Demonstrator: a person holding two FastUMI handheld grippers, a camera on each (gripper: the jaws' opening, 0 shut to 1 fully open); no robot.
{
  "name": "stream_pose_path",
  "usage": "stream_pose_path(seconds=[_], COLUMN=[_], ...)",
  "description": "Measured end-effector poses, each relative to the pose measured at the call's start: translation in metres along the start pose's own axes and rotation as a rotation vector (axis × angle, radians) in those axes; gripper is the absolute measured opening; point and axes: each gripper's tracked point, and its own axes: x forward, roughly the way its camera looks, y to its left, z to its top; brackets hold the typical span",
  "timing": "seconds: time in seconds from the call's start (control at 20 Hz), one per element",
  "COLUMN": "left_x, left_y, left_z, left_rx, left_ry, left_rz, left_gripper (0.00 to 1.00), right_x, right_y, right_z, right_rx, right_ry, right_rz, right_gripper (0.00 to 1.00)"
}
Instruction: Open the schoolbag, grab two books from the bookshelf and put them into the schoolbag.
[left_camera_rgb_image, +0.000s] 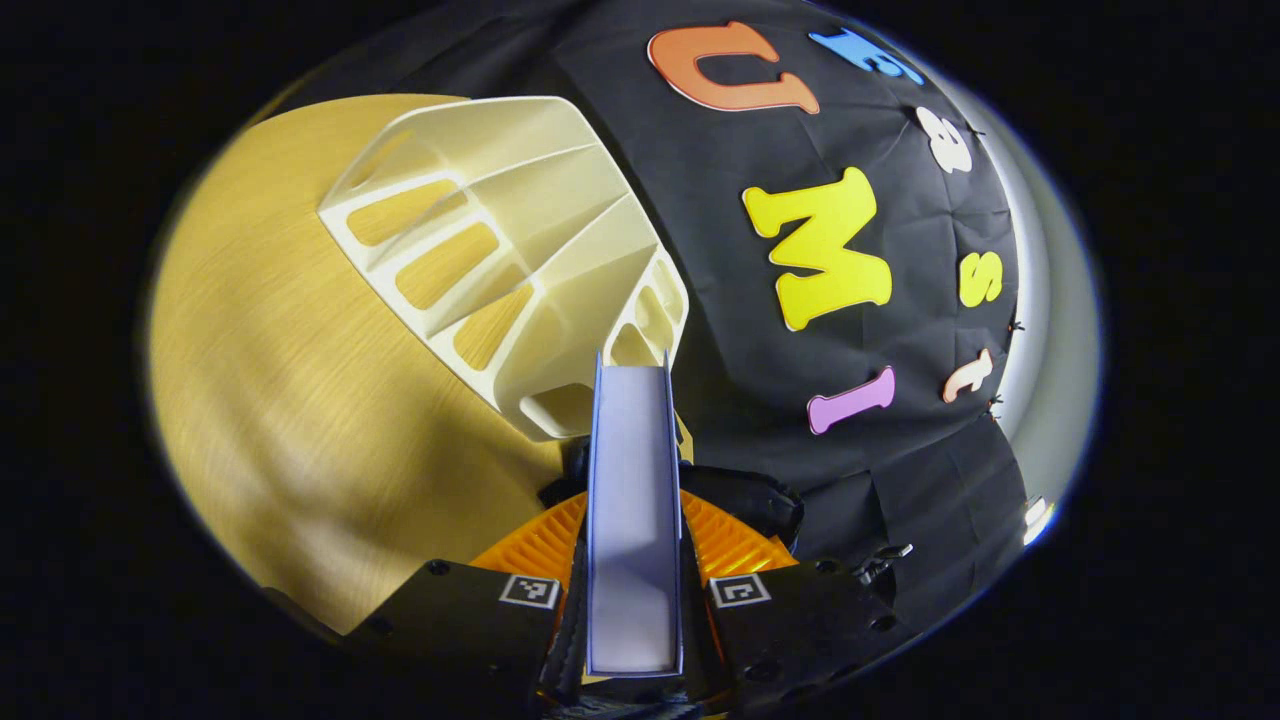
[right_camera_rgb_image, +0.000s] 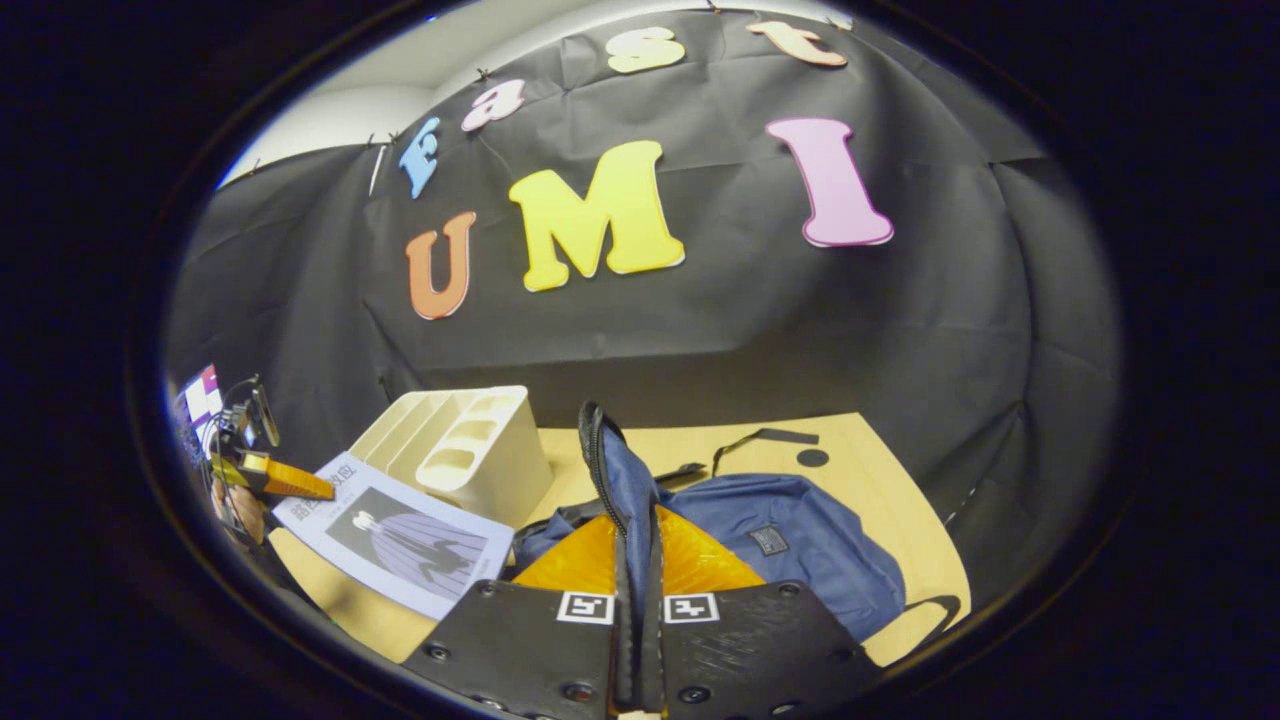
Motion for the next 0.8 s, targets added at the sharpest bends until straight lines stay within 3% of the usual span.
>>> stream_pose_path(seconds=[0.3, 0.55, 0.8], left_x=[0.060, 0.102, 0.132], left_y=[-0.032, -0.028, -0.024], left_z=[-0.013, -0.036, -0.065], left_rx=[-0.067, -0.047, 0.058], left_ry=[0.023, 0.035, 0.023], left_rz=[-0.104, -0.076, -0.023], left_gripper=[0.40, 0.41, 0.41], right_x=[0.001, -0.004, -0.003], right_y=[0.001, -0.002, -0.008], right_z=[0.012, 0.022, 0.021], right_rx=[-0.008, 0.002, 0.034], right_ry=[-0.032, -0.067, -0.078], right_rz=[0.050, 0.086, 0.122], right_gripper=[0.04, 0.04, 0.03])
